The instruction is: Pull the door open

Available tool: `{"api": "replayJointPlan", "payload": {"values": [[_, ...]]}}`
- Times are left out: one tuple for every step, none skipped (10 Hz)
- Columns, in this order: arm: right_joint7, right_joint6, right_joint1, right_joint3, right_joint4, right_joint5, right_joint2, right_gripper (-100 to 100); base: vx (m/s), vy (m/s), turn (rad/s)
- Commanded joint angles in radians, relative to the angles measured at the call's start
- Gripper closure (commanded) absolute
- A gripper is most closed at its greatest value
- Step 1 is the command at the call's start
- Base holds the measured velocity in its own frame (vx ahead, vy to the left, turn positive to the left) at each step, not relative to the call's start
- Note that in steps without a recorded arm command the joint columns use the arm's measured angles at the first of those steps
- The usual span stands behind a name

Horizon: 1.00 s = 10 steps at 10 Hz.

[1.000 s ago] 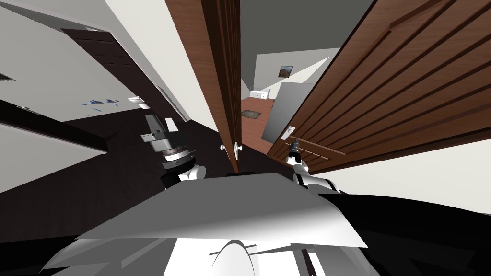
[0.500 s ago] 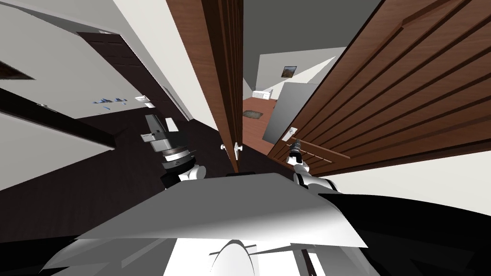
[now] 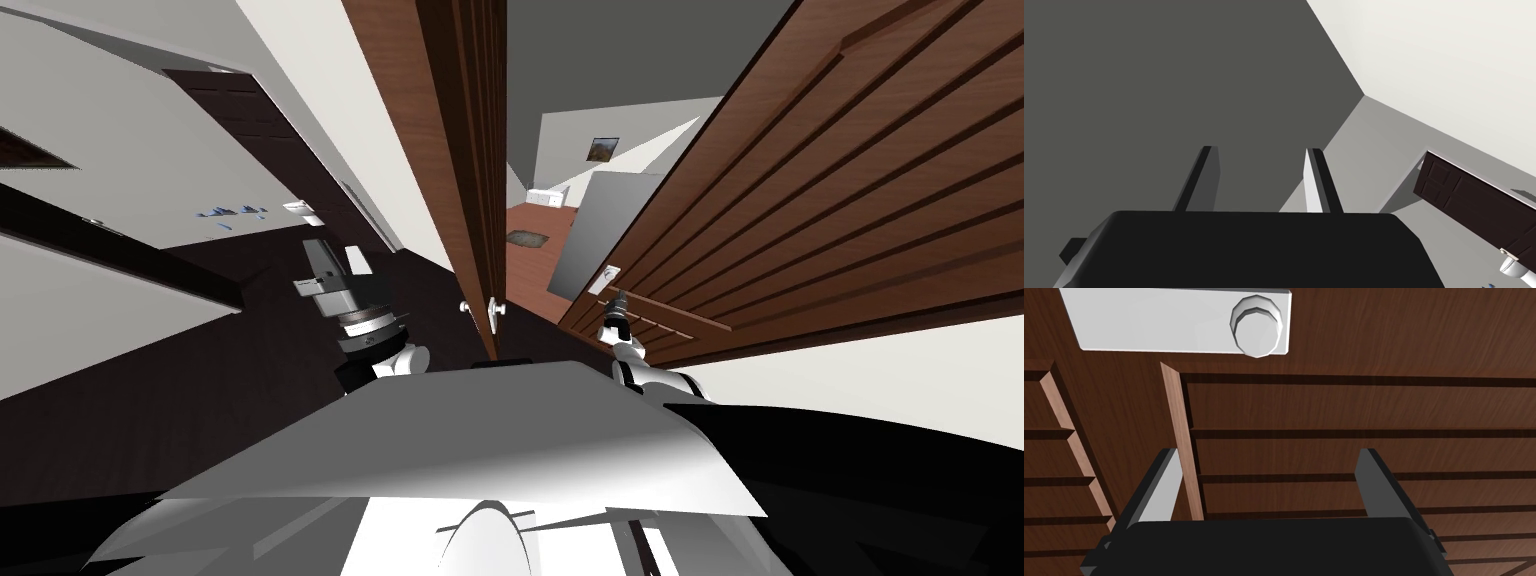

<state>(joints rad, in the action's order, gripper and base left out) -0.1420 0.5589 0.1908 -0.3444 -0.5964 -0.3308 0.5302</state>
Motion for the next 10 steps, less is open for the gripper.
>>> {"api": "replayJointPlan", "payload": {"values": [[0.0,0.0,0.0,0.0,0.0,0.0,0.0,-100,0.0,0.0,0.0],[0.0,0.0,0.0,0.0,0.0,0.0,0.0,-100,0.002,0.003,0.015],[0.0,0.0,0.0,0.0,0.0,0.0,0.0,-100,0.0,0.0,0.0],[0.0,0.0,0.0,0.0,0.0,0.0,0.0,-100,-0.001,0.001,-0.017],[0.0,0.0,0.0,0.0,0.0,0.0,0.0,-100,0.0,0.0,0.0],[0.006,-0.008,0.004,-0.01,0.008,-0.005,0.002,-100,0.005,-0.023,0.084],[0.006,-0.008,0.004,-0.01,0.008,-0.005,0.002,-100,0.003,-0.031,0.067],[0.007,-0.01,0.004,-0.012,0.01,-0.006,0.002,-100,0.001,-0.003,0.014],[0.007,-0.01,0.004,-0.012,0.01,-0.006,0.002,-100,0.0,0.008,-0.008],[0.007,-0.01,0.004,-0.012,0.01,-0.006,0.002,-100,0.0,0.01,-0.007]]}}
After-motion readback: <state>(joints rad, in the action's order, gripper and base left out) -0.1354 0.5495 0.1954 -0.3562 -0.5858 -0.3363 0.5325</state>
